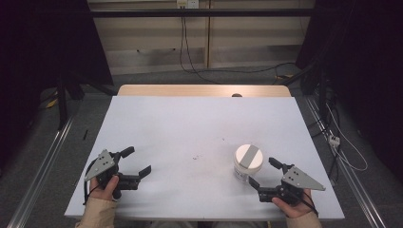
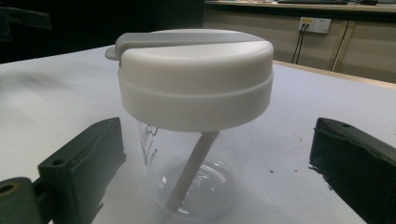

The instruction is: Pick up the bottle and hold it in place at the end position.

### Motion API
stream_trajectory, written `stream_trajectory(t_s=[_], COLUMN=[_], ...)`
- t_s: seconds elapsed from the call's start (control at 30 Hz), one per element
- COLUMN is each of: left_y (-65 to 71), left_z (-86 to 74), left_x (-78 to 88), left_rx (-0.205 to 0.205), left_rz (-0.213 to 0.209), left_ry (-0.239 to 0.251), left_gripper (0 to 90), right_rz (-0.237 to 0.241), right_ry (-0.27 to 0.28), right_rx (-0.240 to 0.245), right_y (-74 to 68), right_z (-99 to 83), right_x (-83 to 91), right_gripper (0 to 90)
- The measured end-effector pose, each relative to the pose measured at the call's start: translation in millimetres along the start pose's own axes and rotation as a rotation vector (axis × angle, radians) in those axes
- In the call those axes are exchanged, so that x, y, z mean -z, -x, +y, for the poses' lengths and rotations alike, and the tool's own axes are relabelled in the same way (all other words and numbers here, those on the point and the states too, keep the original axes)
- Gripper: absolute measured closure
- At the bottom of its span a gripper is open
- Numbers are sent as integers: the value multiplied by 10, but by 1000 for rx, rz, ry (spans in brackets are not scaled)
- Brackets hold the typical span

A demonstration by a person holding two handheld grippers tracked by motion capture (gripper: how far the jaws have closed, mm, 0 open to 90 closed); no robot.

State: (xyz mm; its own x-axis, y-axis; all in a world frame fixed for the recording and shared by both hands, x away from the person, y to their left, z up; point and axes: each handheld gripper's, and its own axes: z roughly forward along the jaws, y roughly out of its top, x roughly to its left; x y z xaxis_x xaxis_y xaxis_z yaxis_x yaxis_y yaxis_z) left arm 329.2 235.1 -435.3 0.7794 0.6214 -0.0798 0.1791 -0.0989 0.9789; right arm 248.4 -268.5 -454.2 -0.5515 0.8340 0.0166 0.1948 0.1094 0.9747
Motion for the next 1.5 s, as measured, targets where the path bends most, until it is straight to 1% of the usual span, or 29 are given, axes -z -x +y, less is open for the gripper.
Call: stream_trajectory(t_s=[0.07, 0.23, 0.3, 0.5, 0.67, 0.7, 0.83, 1.0, 1.1, 1.2, 1.3, 1.37, 1.43, 1.5], left_y=[8, 9, 10, 29, 30, 32, 33, 35, 36, 36, 37, 33, 30, 31], left_z=[0, -2, -2, 2, -2, -2, -2, -3, -4, -4, -4, -6, -4, -4], left_x=[15, 28, 21, 2, -8, -9, -12, -24, -25, -30, -36, -39, -40, -39], left_rx=[7, 0, -6, -10, -16, -15, -18, -19, -25, -26, -25, -23, -22, -23], left_rz=[3, 4, 1, -5, -4, -5, -6, -5, -3, -3, 2, 0, 0, 1], left_ry=[13, 13, 14, 14, 9, 8, 9, 4, 1, -3, -9, -8, -7, -7], left_gripper=[29, 29, 29, 29, 29, 29, 29, 30, 31, 31, 31, 32, 32, 32], right_rz=[0, 3, 9, -1, 10, 13, 21, 28, 17, 11, 10, 12, 15, 13], right_ry=[1, 3, -11, -27, -40, -47, -44, -60, -62, -71, -74, -90, -94, -94], right_rx=[1, 4, 2, 8, 1, -1, -9, -8, -25, -28, -25, -18, -17, -23], right_y=[1, -1, 1, 4, 5, -9, -33, -73, -66, -67, -98, -108, -111, -105], right_z=[3, 6, -3, -4, -1, 6, 28, 29, 33, 38, 52, 57, 61, 63], right_x=[-8, -21, -34, -61, -90, -108, -173, -262, -291, -323, -381, -411, -429, -439], right_gripper=[25, 30, 28, 28, 28, 28, 29, 35, 35, 35, 52, 62, 84, 101])
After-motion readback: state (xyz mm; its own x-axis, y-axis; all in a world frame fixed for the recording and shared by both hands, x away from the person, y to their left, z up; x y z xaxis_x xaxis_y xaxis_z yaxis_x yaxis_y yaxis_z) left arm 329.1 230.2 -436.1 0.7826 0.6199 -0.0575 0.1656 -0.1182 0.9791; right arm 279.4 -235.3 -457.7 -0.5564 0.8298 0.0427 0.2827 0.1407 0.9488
